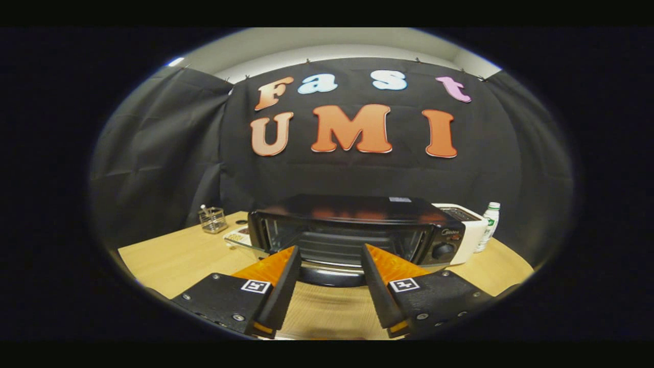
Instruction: Open the toaster oven, put the food inside, and close the toaster oven door.
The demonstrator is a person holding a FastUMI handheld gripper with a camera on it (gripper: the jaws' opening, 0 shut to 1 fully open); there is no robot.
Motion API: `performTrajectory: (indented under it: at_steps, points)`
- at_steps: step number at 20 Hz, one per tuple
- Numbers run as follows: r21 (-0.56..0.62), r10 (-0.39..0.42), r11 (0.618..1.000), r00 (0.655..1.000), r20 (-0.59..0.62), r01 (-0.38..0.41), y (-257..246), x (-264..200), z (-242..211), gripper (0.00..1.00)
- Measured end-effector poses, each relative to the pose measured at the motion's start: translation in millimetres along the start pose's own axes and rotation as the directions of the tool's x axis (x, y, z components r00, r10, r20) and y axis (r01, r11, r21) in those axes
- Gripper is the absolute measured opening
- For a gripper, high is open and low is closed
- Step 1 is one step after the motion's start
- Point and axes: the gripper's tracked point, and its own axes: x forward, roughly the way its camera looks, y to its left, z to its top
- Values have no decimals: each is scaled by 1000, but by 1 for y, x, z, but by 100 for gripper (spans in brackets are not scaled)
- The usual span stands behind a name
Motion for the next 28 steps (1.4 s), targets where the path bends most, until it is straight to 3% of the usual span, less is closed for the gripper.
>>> performTrajectory:
  at_steps: [5, 13, 15, 21, 22, 23, 26, 28]
  points:
    - [116, 102, 990, 981, -164, -83, 16, -25, -53, 70]
    - [293, 207, 952, 885, -418, -84, 20, -34, -125, 69]
    - [343, 219, 936, 892, -396, -78, 16, -33, -121, 67]
    - [325, 140, 946, 904, -404, -2, -5, -41, -120, 60]
    - [294, 107, 956, 909, -404, 18, -9, -47, -116, 61]
    - [263, 90, 965, 917, -389, 17, -9, -54, -112, 75]
    - [221, 64, 975, 922, -383, 24, -4, -79, -105, 92]
    - [231, 82, 973, 912, -401, 14, 8, -100, -108, 96]
